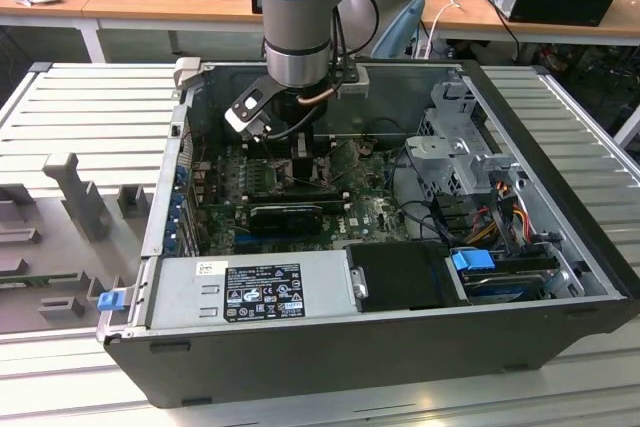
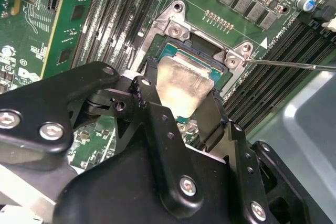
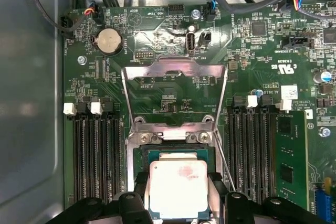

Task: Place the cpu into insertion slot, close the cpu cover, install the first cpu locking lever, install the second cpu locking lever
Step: 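Place the cpu into insertion slot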

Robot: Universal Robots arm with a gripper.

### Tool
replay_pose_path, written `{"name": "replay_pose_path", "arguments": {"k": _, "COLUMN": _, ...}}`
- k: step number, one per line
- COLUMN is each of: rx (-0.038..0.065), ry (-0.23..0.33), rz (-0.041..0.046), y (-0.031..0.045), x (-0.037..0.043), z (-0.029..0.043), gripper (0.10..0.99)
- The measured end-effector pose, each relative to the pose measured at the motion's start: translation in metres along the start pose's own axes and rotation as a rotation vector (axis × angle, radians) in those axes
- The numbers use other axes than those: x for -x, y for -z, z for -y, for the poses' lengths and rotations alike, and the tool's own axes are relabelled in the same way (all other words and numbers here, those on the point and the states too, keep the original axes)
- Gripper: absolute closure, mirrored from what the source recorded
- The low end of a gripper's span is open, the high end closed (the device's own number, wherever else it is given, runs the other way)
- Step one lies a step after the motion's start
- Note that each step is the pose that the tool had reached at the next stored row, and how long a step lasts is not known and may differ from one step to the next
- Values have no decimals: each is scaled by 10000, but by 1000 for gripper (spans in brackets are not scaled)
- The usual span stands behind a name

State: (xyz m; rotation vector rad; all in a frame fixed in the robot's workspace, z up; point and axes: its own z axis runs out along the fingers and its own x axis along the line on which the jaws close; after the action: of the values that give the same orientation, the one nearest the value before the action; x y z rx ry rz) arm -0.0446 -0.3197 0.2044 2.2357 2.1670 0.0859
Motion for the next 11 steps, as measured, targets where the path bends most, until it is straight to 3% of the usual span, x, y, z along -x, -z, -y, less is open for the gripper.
{"name": "replay_pose_path", "arguments": {"k": 11, "rx": -7, "ry": 17, "rz": 0, "y": -44, "x": -13, "z": 3, "gripper": 553}}
